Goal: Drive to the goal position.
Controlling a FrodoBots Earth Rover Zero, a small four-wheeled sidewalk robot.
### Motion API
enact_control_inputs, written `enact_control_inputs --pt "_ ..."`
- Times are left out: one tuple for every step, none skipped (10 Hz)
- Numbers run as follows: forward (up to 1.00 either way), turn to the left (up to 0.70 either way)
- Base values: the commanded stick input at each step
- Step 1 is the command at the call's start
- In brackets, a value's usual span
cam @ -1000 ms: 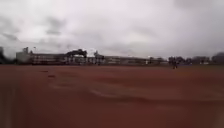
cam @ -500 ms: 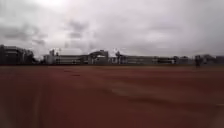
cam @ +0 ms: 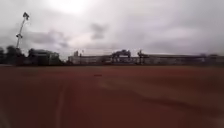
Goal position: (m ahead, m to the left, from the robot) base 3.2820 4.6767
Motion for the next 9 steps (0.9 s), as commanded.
enact_control_inputs --pt "0.00 0.50" --pt "0.00 0.50" --pt "0.00 0.50" --pt "0.00 0.50" --pt "0.00 0.50" --pt "0.00 0.50" --pt "0.00 0.50" --pt "0.00 0.50" --pt "0.00 0.50"
